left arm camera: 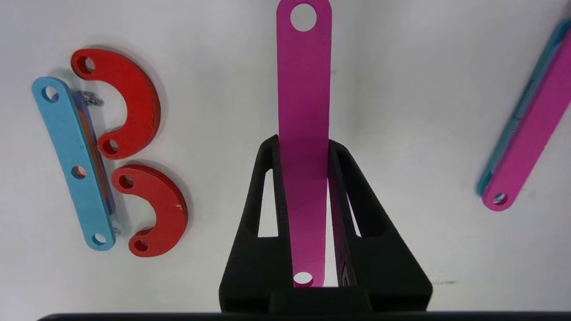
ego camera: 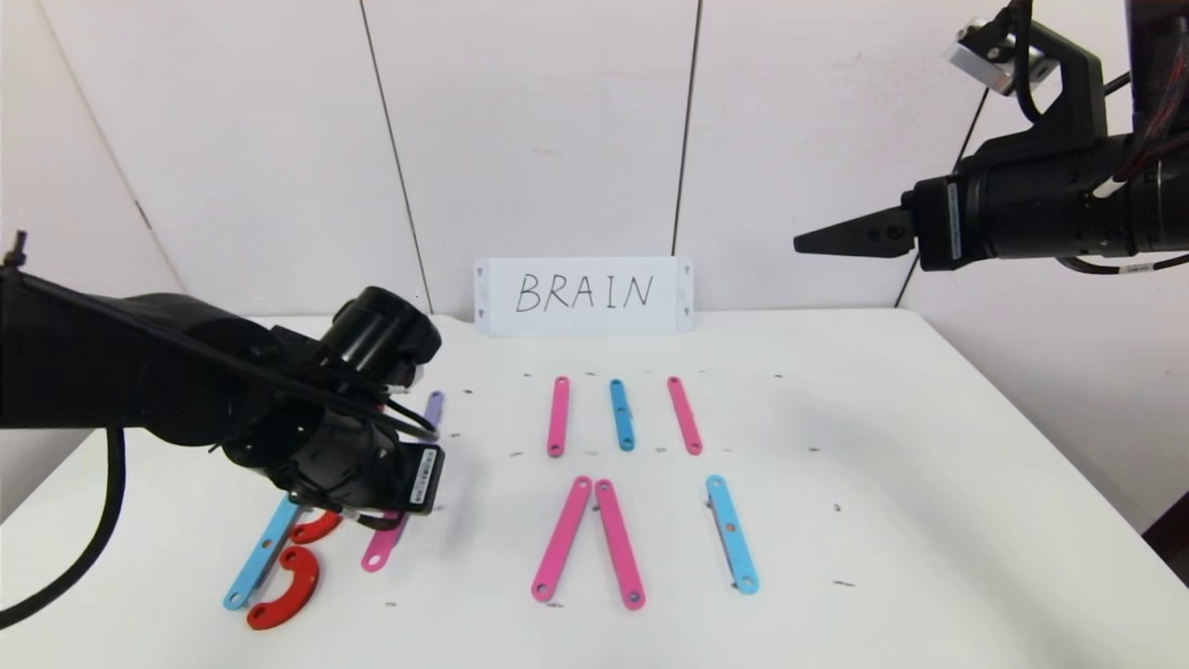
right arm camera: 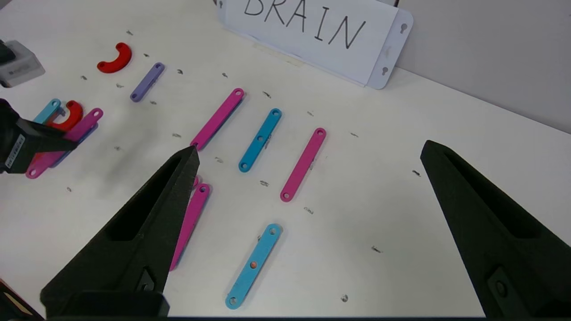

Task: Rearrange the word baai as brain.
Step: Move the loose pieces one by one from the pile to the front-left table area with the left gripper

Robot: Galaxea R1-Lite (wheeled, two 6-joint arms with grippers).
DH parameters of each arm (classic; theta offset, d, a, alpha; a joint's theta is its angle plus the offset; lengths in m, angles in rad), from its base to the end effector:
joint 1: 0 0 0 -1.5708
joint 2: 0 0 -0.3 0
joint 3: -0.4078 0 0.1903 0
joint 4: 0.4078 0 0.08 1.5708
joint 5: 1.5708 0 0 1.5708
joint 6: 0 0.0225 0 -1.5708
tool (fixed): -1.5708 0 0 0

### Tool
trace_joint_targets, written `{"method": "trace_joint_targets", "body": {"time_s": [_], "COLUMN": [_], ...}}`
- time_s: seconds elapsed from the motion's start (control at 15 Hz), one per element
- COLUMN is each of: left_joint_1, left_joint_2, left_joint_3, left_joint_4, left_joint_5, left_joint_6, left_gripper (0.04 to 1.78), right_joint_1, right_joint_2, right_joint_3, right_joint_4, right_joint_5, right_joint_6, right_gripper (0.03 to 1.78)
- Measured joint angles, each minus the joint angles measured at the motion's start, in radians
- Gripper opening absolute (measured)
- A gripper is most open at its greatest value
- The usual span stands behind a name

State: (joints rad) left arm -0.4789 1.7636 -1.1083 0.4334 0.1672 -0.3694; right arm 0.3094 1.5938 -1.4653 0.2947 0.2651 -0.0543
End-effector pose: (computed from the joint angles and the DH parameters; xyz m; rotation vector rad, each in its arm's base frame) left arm 0.2585 -0.1300 0.1573 0.0134 1.0640 -0.0846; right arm 0.2674 0.0917 0.3106 -0.0615 0.4134 0.5773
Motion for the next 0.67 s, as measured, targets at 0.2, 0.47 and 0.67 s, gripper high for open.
{"method": "trace_joint_targets", "body": {"time_s": [0.2,0.47,0.67], "left_joint_1": [-0.001,-0.001,-0.001], "left_joint_2": [0.029,0.059,0.074], "left_joint_3": [0.11,0.157,0.159], "left_joint_4": [-0.133,-0.187,-0.191], "left_joint_5": [0.0,0.001,0.003], "left_joint_6": [-0.004,-0.02,-0.04], "left_gripper": [0.29,0.29,0.29], "right_joint_1": [0.0,0.0,0.0], "right_joint_2": [-0.001,0.0,0.0], "right_joint_3": [0.0,0.0,0.0], "right_joint_4": [0.0,0.0,0.001], "right_joint_5": [0.0,0.001,0.0], "right_joint_6": [0.0,0.0,0.0], "right_gripper": [1.74,1.74,1.74]}}
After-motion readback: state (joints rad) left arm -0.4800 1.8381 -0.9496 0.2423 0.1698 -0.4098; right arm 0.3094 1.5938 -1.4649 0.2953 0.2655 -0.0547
